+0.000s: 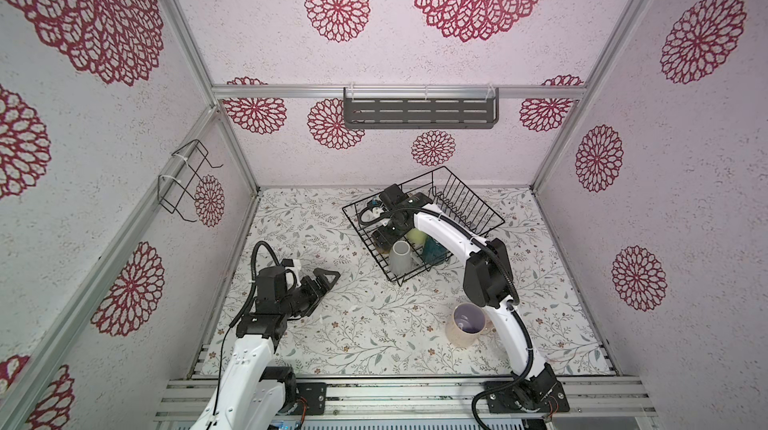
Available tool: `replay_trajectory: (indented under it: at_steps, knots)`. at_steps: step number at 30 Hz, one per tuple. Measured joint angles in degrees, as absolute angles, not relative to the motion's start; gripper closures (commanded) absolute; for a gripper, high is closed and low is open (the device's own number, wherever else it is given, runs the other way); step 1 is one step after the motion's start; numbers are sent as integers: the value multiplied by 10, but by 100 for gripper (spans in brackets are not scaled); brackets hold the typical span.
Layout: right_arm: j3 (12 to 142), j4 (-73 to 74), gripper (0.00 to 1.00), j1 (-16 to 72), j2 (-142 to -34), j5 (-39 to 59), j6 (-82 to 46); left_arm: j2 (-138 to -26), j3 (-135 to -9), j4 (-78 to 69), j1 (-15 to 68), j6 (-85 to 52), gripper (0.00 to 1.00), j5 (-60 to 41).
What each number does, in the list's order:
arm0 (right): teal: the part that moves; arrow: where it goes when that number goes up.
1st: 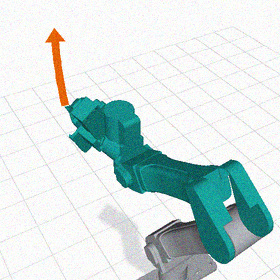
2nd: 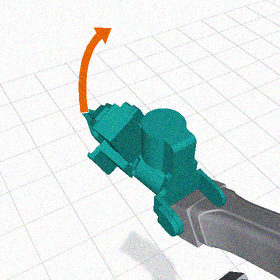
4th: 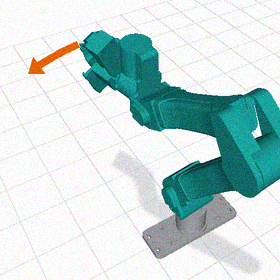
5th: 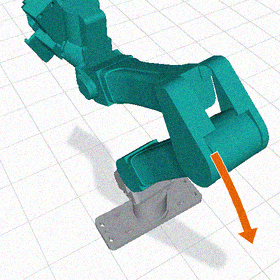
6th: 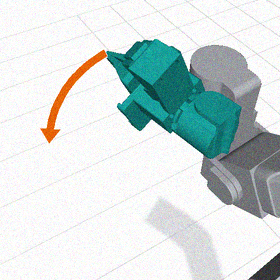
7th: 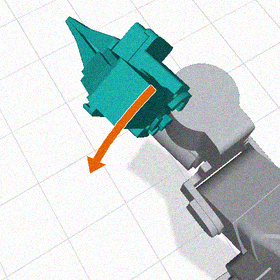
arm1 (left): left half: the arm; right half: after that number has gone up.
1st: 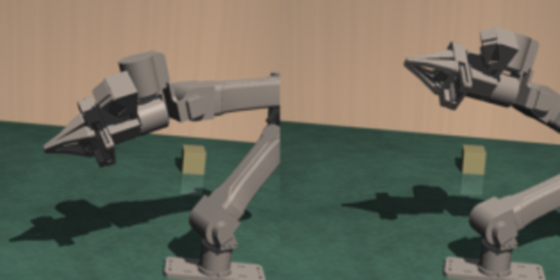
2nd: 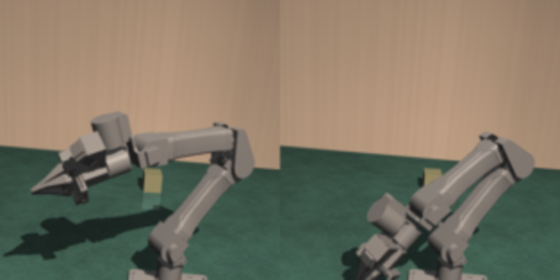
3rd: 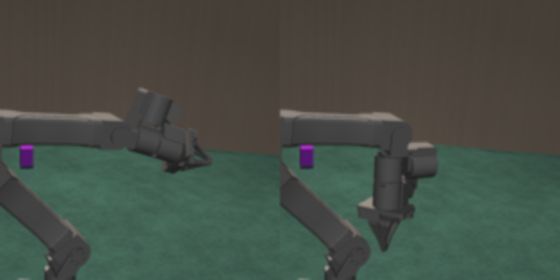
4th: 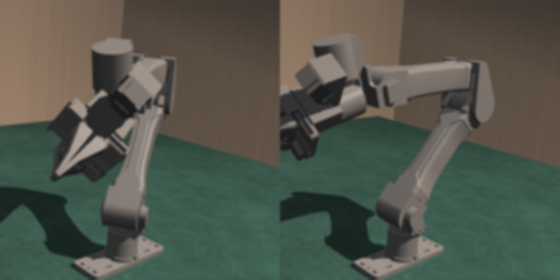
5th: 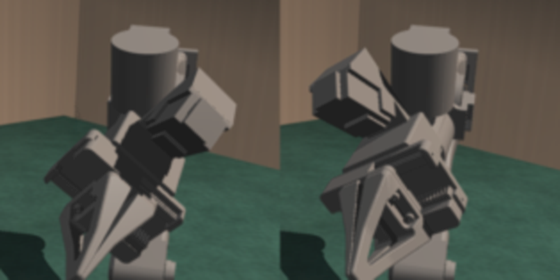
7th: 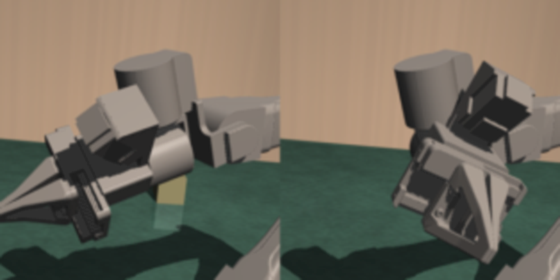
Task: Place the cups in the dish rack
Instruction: 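Release the gold glass in the rack and lift the right gripper away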
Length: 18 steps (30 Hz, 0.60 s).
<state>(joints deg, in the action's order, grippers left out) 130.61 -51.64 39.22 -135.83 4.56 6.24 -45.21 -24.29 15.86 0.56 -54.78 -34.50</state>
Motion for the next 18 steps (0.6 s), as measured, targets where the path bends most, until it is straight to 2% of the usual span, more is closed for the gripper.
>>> replay_trajectory:
  at_steps: [4,8,13,18]
  knots:
    - [1261,-486,9,392,-1290,37,30,-411,-244,159,11,-566,8,-354]
    - [1150,-419,4,392,-1155,17,-17,-362,-244,149,55,-597,8,-342]
    - [925,-275,1,389,-950,-61,-76,-340,-250,149,194,-616,8,-272]
    - [672,-143,1,346,-762,-156,-100,-391,-301,155,368,-615,6,-166]
